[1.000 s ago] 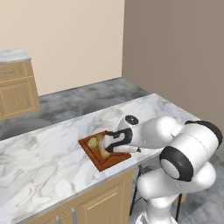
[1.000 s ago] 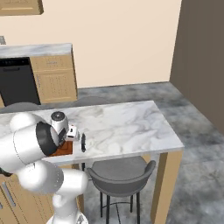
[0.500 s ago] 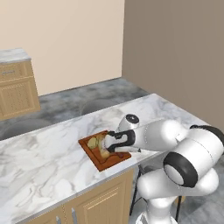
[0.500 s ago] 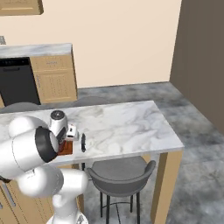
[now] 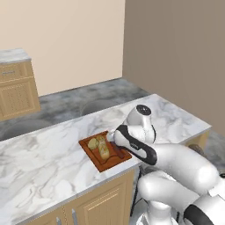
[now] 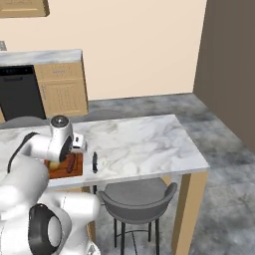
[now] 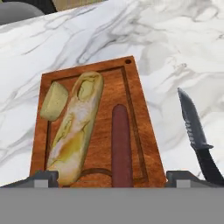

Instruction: Retrieve the sausage and cheese from the fridge and place them on the cutting board on the counter.

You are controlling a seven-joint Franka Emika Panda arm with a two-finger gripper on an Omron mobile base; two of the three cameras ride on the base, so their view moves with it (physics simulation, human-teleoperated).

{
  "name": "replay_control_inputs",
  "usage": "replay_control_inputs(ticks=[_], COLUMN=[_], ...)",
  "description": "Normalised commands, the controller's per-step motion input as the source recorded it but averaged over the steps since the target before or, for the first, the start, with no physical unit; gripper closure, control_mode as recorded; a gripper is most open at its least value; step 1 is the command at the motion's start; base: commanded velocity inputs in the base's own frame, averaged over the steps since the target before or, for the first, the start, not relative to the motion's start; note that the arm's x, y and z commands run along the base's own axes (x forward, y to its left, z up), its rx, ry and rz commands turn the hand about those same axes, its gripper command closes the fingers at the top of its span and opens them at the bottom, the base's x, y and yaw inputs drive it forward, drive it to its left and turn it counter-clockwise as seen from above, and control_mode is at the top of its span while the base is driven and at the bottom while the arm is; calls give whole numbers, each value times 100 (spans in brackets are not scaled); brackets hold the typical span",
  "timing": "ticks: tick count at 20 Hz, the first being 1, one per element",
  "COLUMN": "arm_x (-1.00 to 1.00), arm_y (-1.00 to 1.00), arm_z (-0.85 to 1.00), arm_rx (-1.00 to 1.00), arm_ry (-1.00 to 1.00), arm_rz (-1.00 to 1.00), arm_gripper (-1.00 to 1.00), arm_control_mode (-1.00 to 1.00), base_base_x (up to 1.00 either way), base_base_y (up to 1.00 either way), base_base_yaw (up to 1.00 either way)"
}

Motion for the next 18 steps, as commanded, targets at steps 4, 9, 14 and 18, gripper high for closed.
replay_control_inputs(ticks=[4, 9, 14, 18], arm_x=[-93, -100, -100, -100], arm_y=[-23, -17, 1, 19], arm_z=[100, 98, 62, 45], arm_rx=[0, 0, -1, -5], arm_ry=[-1, 2, 13, 23], arm_rz=[0, 0, 0, 0], arm_gripper=[-100, -100, -100, -100], arm_control_mode=[-100, -100, -100, -100], base_base_x=[0, 0, 0, 0], base_base_y=[0, 0, 0, 0], base_base_yaw=[0, 0, 0, 0])
